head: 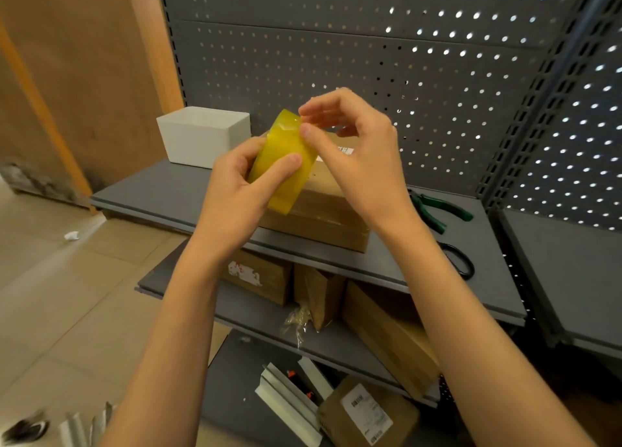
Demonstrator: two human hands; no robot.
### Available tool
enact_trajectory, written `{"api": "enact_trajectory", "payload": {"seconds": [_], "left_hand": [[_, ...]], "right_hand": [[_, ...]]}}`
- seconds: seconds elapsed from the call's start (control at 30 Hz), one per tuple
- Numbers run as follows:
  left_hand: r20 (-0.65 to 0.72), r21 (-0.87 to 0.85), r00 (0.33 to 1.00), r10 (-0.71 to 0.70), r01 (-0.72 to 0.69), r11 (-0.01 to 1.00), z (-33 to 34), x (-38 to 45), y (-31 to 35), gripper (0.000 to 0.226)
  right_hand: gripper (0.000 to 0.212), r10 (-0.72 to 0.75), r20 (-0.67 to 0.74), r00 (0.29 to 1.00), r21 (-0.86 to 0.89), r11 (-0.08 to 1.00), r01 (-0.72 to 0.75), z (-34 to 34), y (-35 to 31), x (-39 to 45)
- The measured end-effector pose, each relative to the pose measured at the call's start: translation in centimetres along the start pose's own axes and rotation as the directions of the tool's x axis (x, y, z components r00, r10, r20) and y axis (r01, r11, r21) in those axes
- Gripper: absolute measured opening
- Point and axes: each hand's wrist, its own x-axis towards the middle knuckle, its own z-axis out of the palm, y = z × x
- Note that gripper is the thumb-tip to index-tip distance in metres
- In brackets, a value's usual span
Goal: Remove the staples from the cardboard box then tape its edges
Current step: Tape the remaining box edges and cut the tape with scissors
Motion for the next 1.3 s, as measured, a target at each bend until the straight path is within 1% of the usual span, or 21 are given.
{"api": "enact_trajectory", "payload": {"seconds": [0.2, 0.37, 0.47, 0.53, 0.6, 0.67, 0.73, 0.87, 0.93, 1.0, 1.13, 1.2, 1.3], "left_hand": [[0.025, 0.004, 0.999, -0.021, 0.020, 1.000, 0.2, 0.3, 0.4, 0.023], [0.040, 0.021, 0.998, -0.045, 0.044, 0.999, -0.4, 0.3, 0.4, 0.016], [0.067, 0.024, 0.997, -0.050, 0.048, 0.999, -0.8, 0.2, 0.4, 0.016], [0.089, 0.035, 0.995, -0.047, 0.044, 0.998, -1.0, 0.2, 0.4, 0.015], [0.104, 0.045, 0.993, -0.049, 0.044, 0.998, -1.1, 0.1, 0.3, 0.012], [0.114, 0.051, 0.992, -0.046, 0.040, 0.998, -1.2, 0.1, 0.1, 0.010], [0.123, 0.053, 0.991, -0.044, 0.038, 0.998, -1.3, 0.1, 0.0, 0.010], [0.144, 0.058, 0.988, -0.052, 0.044, 0.997, -1.6, 0.2, -0.1, 0.021], [0.163, 0.061, 0.986, -0.048, 0.039, 0.997, -1.7, 0.2, -0.2, 0.022], [0.179, 0.063, 0.983, -0.047, 0.036, 0.997, -1.7, 0.2, -0.3, 0.022], [0.186, 0.050, 0.981, -0.049, 0.040, 0.998, -1.8, 0.1, -0.7, 0.027], [0.192, 0.031, 0.981, -0.040, 0.034, 0.999, -1.7, 0.0, -0.7, 0.026], [0.232, 0.009, 0.973, -0.013, 0.012, 1.000, -1.8, -0.3, -0.7, 0.026]], "right_hand": [[0.011, -0.008, -0.009, 1.000, -0.050, 0.999, 0.007, -0.4, -0.1, 0.5], [0.011, -0.029, 0.002, 1.000, -0.135, 0.990, 0.029, 0.0, 0.1, 0.0], [0.012, -0.042, -0.014, 0.999, -0.153, 0.987, 0.039, 0.4, 0.1, -0.2], [0.017, -0.042, -0.022, 0.999, -0.132, 0.990, 0.039, 0.6, 0.1, -0.3], [0.019, -0.057, -0.012, 0.998, -0.128, 0.990, 0.055, 0.8, 0.1, -0.3], [0.017, -0.082, 0.009, 0.997, -0.188, 0.979, 0.082, 0.9, 0.2, -0.5], [0.020, -0.083, 0.023, 0.996, -0.209, 0.974, 0.086, 0.9, 0.4, -0.6], [0.019, -0.074, 0.048, 0.996, -0.218, 0.972, 0.082, 0.7, 0.7, -0.7], [0.019, -0.062, 0.064, 0.996, -0.224, 0.972, 0.075, 0.5, 0.8, -0.7], [0.017, -0.044, 0.066, 0.997, -0.202, 0.978, 0.056, 0.4, 0.8, -0.7], [0.011, 0.052, 0.033, 0.998, -0.108, 0.993, -0.048, 0.1, 1.0, -0.4], [0.008, 0.076, 0.010, 0.997, -0.067, 0.995, -0.075, 0.2, 1.2, -0.4], [0.007, 0.121, -0.018, 0.993, 0.006, 0.993, -0.121, 0.4, 1.4, -0.4]]}}
